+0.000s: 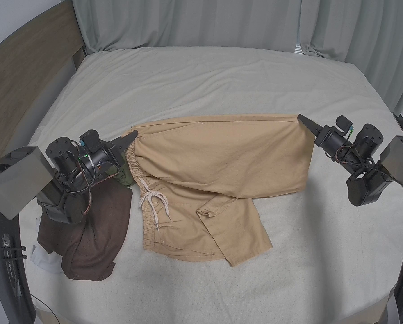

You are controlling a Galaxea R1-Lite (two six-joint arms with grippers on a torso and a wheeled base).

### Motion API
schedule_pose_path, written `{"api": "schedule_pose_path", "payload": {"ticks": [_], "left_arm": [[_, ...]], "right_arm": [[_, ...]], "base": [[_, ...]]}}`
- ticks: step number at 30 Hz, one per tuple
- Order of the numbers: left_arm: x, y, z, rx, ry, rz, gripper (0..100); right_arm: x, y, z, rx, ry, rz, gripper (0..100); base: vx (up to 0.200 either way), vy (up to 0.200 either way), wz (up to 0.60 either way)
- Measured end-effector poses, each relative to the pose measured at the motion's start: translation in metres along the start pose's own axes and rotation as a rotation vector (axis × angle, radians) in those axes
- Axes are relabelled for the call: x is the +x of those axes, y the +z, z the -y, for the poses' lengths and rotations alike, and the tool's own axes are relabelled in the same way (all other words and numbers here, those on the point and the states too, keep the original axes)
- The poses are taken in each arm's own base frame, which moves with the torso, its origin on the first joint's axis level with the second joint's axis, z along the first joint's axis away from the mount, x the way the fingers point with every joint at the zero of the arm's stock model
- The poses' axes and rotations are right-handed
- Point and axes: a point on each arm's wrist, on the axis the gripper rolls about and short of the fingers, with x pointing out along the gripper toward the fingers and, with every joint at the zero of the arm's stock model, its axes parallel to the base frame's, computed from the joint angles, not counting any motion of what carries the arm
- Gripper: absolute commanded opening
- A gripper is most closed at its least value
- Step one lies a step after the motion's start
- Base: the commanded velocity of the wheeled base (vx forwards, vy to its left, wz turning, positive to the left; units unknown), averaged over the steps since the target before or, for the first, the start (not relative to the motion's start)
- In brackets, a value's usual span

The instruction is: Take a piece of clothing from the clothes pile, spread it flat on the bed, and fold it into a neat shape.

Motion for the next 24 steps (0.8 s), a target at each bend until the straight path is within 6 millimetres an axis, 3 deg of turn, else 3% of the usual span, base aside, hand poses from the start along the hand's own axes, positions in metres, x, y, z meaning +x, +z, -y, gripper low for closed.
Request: {"api": "schedule_pose_path", "payload": {"ticks": [24], "left_arm": [[0.026,-0.021,-0.031,-0.088,0.027,0.07,0]], "right_arm": [[0.042,-0.015,0.047,0.031,0.01,0.019,0]], "base": [[0.0,0.0,0.0]]}}
